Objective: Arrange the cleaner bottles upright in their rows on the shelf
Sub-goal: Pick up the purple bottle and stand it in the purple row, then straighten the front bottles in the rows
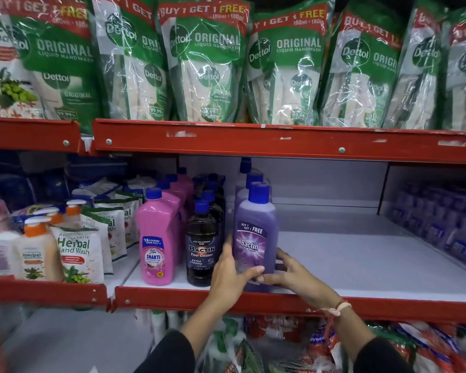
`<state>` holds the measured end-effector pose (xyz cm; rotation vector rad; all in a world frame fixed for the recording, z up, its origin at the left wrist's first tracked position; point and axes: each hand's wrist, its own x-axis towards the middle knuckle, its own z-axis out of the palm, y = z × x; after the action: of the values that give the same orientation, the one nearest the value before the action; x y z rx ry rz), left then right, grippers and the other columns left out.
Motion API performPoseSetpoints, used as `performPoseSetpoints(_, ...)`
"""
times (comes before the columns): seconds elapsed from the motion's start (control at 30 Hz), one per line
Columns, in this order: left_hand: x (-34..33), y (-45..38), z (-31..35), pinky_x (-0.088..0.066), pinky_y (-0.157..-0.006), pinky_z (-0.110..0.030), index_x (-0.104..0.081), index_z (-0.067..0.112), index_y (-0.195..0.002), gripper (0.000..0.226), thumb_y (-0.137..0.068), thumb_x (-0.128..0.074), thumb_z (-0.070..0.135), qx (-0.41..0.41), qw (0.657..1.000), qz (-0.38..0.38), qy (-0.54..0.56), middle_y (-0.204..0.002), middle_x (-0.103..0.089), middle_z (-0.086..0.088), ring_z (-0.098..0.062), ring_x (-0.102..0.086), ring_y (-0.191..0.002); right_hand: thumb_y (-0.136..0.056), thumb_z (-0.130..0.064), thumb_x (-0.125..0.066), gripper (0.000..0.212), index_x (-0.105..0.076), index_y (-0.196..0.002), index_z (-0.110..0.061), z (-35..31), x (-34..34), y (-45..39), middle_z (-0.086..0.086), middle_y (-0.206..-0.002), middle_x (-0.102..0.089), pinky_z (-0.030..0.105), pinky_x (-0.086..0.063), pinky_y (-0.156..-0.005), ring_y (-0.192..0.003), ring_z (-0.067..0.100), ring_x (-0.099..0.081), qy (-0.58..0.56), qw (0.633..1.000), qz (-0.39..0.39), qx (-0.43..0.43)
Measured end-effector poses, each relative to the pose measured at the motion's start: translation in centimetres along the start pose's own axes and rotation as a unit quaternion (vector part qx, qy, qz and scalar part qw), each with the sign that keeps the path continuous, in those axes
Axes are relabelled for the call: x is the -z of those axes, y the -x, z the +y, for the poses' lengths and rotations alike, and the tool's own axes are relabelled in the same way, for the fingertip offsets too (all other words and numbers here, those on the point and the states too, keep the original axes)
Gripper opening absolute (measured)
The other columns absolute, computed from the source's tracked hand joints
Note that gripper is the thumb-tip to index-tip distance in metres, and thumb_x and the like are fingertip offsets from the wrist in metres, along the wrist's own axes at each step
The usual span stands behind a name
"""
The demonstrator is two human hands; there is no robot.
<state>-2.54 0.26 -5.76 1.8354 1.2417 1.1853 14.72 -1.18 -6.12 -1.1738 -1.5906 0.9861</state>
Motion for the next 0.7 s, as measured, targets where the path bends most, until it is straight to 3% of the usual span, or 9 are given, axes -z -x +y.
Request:
performPoseSetpoints(0.07,-0.3,-0.2,-0.4,-0.047,-0.098,-0.037,-0.026,0.024,-0.143,0.092,-0.069,-0.079,0.033,0.000,0.999,0.017,-0.031,-0.130,-0.059,-0.003,-0.021,-0.058,-0.117,-0.071,-0.023,-0.080,0.059,-0.053,-0.123,-0.027,0.6,0.1,-0.1,0.002,-0.122,-0.062,0.035,-0.054,-0.095,-0.110,0.018,-0.064,0.036,0.999,0.035,0.018)
performPoseSetpoints(0.17,-0.9,0.1,-0.9,-0.042,-0.102,-0.033,-0.034,0.020,-0.139,0.075,-0.076,-0.075,0.022,0.002,0.996,0.069,-0.052,-0.133,-0.054,-0.005,-0.021,-0.053,-0.121,-0.082,-0.015,-0.071,0.052,-0.044,-0.123,-0.033,1.3,-0.3,-0.3,0.001,-0.124,-0.061,0.027,-0.055,-0.089,-0.113,0.016,-0.062,0.046,0.996,0.073,0.038)
performPoseSetpoints(0.27,-1.1,0.5,-0.8,-0.038,-0.096,-0.027,-0.035,0.020,-0.137,0.067,-0.081,-0.069,0.012,-0.011,0.996,0.072,-0.056,-0.130,-0.053,-0.003,-0.020,-0.052,-0.120,-0.085,-0.012,-0.067,0.055,-0.041,-0.127,-0.037,1.6,-0.3,-0.6,0.003,-0.127,-0.062,0.035,-0.056,-0.092,-0.110,0.016,-0.065,0.052,0.995,0.076,0.037)
performPoseSetpoints(0.37,-0.5,0.5,-1.4,-0.042,-0.104,-0.030,-0.035,0.020,-0.138,0.065,-0.082,-0.066,0.008,-0.024,0.997,0.045,-0.055,-0.132,-0.051,-0.001,-0.019,-0.052,-0.123,-0.083,-0.015,-0.070,0.056,-0.042,-0.123,-0.043,1.5,-0.5,-0.3,0.003,-0.128,-0.062,0.030,-0.055,-0.091,-0.109,0.013,-0.065,0.084,0.991,0.101,0.037)
performPoseSetpoints(0.43,0.4,1.0,-1.9,-0.047,-0.104,-0.037,-0.038,0.022,-0.137,0.061,-0.083,-0.065,0.014,-0.037,0.998,0.029,-0.046,-0.132,-0.048,0.003,-0.016,-0.053,-0.122,-0.078,-0.023,-0.075,0.058,-0.044,-0.124,-0.039,1.4,-1.5,0.3,-0.004,-0.131,-0.054,0.028,-0.050,-0.095,-0.116,0.011,-0.056,0.129,0.976,0.168,0.050)
performPoseSetpoints(0.5,1.8,2.2,-2.1,-0.050,-0.100,-0.036,-0.047,0.024,-0.130,0.045,-0.087,-0.061,0.020,-0.072,0.996,0.046,-0.037,-0.124,-0.047,0.012,-0.008,-0.056,-0.114,-0.076,-0.032,-0.074,0.063,-0.041,-0.128,-0.028,1.1,-3.3,1.3,-0.006,-0.129,-0.043,0.031,-0.045,-0.098,-0.119,0.010,-0.044,0.199,0.930,0.297,0.081)
performPoseSetpoints(0.57,3.7,3.4,-2.4,-0.052,-0.097,-0.033,-0.054,0.025,-0.120,0.029,-0.091,-0.055,0.021,-0.123,0.989,0.085,-0.018,-0.116,-0.050,0.017,-0.001,-0.057,-0.106,-0.076,-0.029,-0.066,0.051,-0.041,-0.120,-0.025,-0.2,-6.2,2.4,-0.004,-0.120,-0.042,0.026,-0.045,-0.094,-0.111,0.011,-0.043,0.223,0.881,0.391,0.145)
performPoseSetpoints(0.63,5.9,4.2,-2.7,-0.052,-0.096,-0.033,-0.057,0.021,-0.115,0.023,-0.094,-0.050,0.019,-0.163,0.977,0.137,-0.009,-0.114,-0.053,0.013,-0.002,-0.057,-0.105,-0.078,-0.026,-0.057,0.040,-0.043,-0.115,-0.026,-2.2,-9.3,3.1,-0.004,-0.115,-0.044,0.021,-0.044,-0.093,-0.105,0.007,-0.046,0.227,0.875,0.377,0.203)
performPoseSetpoints(0.7,8.3,4.4,-3.3,-0.048,-0.098,-0.032,-0.054,0.019,-0.115,0.023,-0.095,-0.044,0.023,-0.175,0.965,0.197,-0.001,-0.116,-0.053,0.007,-0.006,-0.054,-0.107,-0.082,-0.019,-0.056,0.031,-0.051,-0.112,-0.020,-3.8,-12.3,2.6,-0.005,-0.110,-0.050,0.022,-0.045,-0.093,-0.104,0.006,-0.051,0.220,0.891,0.320,0.236)
